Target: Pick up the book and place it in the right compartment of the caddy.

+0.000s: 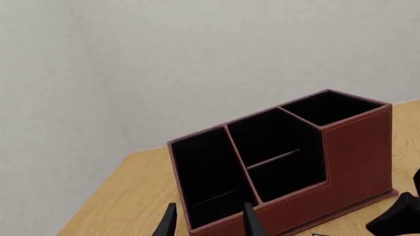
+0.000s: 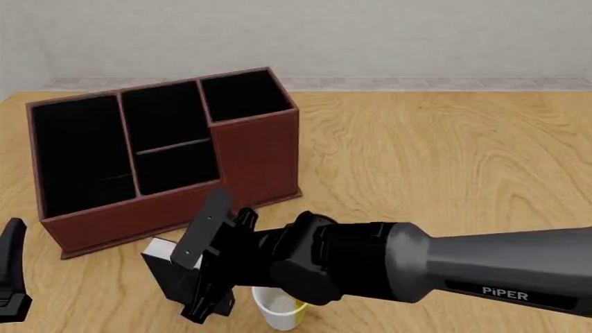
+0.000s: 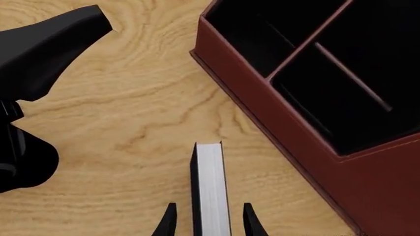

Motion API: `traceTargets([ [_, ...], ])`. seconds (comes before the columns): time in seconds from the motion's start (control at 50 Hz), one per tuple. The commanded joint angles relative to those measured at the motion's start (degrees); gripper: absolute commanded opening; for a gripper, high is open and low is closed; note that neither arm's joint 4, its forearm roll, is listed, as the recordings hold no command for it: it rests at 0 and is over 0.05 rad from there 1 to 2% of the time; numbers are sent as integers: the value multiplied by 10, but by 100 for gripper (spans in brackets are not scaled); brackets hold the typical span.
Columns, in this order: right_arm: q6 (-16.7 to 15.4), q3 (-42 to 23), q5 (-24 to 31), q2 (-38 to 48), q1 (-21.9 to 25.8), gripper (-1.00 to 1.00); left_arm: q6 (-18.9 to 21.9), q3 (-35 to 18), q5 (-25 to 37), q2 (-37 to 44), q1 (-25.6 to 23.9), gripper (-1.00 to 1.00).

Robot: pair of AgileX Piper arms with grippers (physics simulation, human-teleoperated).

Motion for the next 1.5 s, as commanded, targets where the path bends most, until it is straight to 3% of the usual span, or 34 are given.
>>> traceTargets([
  [0.02,13,4,-7,10,2,100,-1,1,0,0,1,100],
  [0.64,31,14,-22,27,-1,100,-2,3,-2,0,0,100],
  [0.66,32,14,-22,26,0,-100,-1,3,-2,0,0,100],
  [1.02,21,10,-12,15,-7,-100,0,1,-1,0,-3,100],
  [1.5,-1,-17,48,-59,-16,-100,3,-11,3,0,-4,100],
])
